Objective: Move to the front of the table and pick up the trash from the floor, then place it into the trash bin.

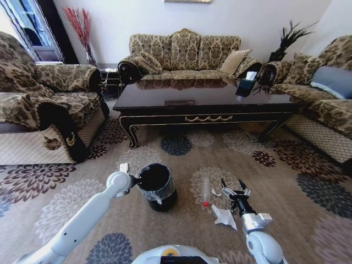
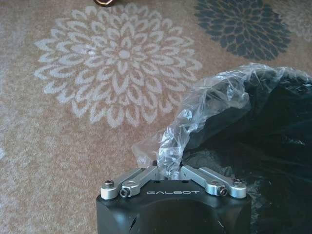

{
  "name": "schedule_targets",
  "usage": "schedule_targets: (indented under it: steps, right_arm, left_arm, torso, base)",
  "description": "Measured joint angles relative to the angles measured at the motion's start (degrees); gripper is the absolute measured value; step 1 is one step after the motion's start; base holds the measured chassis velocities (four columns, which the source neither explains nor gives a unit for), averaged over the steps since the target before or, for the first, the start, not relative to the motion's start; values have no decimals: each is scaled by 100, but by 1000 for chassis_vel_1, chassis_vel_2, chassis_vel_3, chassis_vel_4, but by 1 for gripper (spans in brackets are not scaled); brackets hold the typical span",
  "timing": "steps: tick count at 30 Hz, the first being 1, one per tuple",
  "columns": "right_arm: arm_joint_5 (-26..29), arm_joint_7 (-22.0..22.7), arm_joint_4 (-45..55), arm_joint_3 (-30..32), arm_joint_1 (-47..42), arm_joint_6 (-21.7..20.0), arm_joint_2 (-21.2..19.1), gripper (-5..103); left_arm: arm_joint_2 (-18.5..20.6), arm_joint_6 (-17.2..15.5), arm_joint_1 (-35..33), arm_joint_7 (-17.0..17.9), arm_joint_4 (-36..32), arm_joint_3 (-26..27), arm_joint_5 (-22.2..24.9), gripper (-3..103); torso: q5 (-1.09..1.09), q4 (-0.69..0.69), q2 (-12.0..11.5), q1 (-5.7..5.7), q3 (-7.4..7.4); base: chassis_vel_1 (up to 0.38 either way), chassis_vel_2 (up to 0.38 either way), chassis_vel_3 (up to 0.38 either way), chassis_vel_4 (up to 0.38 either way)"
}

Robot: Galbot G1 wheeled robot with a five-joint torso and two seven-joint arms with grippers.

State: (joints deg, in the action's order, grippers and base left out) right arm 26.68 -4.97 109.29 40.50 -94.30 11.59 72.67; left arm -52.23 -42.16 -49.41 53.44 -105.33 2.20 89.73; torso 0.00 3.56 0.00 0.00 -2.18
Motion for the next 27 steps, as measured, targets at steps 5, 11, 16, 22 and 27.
schedule_targets:
  steps: [5,11,16,22,27]
  right_arm:
    - [1,53,-47,2,24,-12,-8,100]
    - [-142,651,-133,7,107,-632,-49,100]
    - [48,1332,-407,-15,244,-1493,-81,100]
    - [-5,1470,-912,-150,440,-1686,-135,100]
    - [-27,1481,-1501,-278,711,-1678,-145,100]
  left_arm:
    - [138,0,-167,-13,-232,82,-158,2]
    - [319,0,-337,-20,-494,203,-186,2]
    - [408,1,-523,-21,-699,361,-183,2]
    - [487,2,-810,-24,-913,567,-181,2]
    - [557,3,-982,-37,-1020,747,-191,2]
  torso:
    - [2,0,0,0,0]
    - [1,0,0,0,0]
    - [1,0,0,0,0]
    - [0,1,0,0,0]
    - [1,-1,0,0,0]
  base:
    - [0,0,0,0]
    - [0,0,0,0]
    - [0,0,0,0]
    - [0,0,0,0]
    - [0,0,0,0]
